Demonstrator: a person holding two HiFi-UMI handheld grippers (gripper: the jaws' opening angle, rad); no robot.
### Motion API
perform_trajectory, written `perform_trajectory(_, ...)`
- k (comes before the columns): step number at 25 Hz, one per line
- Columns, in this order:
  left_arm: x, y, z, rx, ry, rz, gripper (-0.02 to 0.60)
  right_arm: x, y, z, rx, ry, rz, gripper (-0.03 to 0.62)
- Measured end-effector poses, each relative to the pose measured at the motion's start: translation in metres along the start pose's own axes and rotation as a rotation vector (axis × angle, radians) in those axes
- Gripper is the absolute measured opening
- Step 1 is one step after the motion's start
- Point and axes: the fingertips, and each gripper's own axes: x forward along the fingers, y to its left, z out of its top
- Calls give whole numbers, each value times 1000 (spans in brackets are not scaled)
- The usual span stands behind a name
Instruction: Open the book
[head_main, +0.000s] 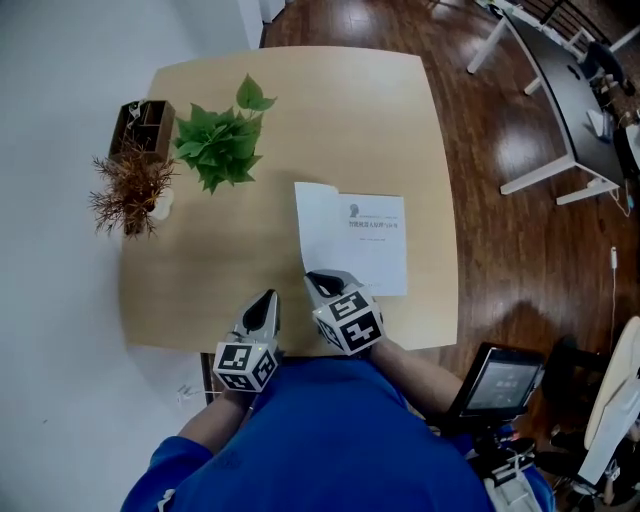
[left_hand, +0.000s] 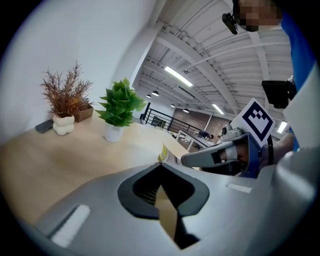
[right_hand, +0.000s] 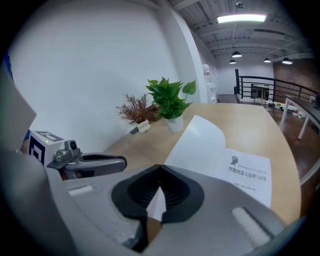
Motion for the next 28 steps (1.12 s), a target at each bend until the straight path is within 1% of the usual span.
perform_trajectory(6, -24, 35, -5, -17, 4, 67, 8, 43, 18, 4, -1, 21, 33, 3)
perform_trajectory(9, -36, 46, -8, -27, 9, 98, 8, 60, 23, 2, 12, 35, 50, 3)
perform_trajectory(14, -49, 56, -10, -39, 13, 134, 8, 80, 26, -6, 21, 59, 61, 3)
perform_trajectory(20, -55, 62, -10, -35, 15, 158, 8, 101, 25, -18, 40, 81, 70, 3)
perform_trajectory(28, -68, 66, -11, -19, 25, 189, 6, 133, 17, -40, 57, 137, 44, 3)
